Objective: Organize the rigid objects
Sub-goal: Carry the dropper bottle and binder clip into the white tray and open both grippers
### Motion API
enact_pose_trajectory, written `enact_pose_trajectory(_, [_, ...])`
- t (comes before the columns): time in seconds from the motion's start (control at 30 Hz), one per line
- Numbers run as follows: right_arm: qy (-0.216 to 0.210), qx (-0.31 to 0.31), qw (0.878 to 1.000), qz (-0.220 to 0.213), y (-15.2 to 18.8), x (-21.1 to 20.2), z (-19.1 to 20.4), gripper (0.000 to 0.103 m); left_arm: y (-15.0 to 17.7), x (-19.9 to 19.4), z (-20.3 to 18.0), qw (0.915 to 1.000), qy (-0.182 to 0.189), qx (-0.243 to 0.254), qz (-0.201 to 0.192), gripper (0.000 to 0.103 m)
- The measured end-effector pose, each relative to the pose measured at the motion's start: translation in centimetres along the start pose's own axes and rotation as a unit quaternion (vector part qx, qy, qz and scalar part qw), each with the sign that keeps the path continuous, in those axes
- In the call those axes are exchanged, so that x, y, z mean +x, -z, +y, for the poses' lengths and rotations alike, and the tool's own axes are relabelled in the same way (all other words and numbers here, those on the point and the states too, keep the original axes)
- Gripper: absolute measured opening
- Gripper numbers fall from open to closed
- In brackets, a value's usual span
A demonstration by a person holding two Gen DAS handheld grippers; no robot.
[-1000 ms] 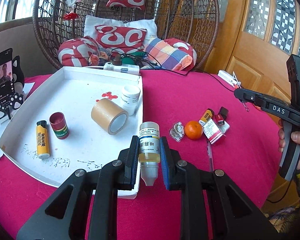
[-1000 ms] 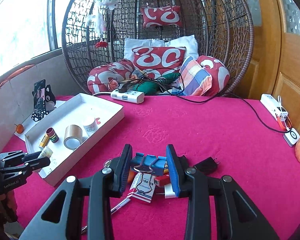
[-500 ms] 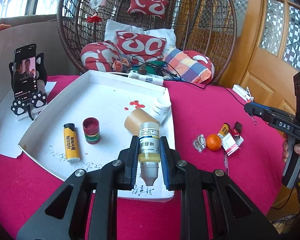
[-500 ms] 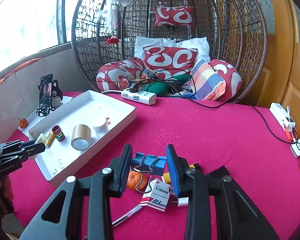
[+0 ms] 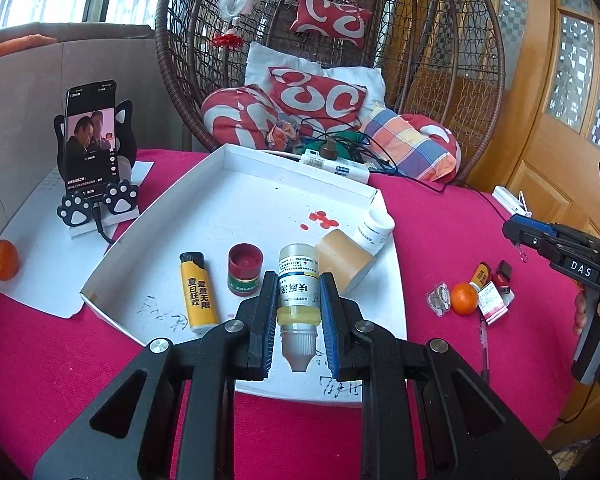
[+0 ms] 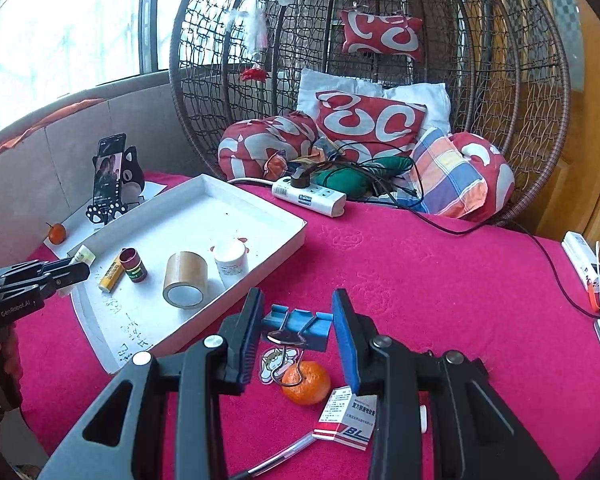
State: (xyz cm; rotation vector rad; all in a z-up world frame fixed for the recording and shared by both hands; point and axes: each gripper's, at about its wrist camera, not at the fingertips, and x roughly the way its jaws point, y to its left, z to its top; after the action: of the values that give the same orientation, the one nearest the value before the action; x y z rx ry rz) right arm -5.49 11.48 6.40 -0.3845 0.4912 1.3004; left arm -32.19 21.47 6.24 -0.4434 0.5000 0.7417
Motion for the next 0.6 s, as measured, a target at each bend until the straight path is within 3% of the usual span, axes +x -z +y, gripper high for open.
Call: enact_pose_trajectory(0.6, [-0.038,-0.037,0.998,0.025,-2.3,5.4,3.7,0.034,-3.3,4.0,1.7,0.9997,-0.019,-0.013,0.012,0.019])
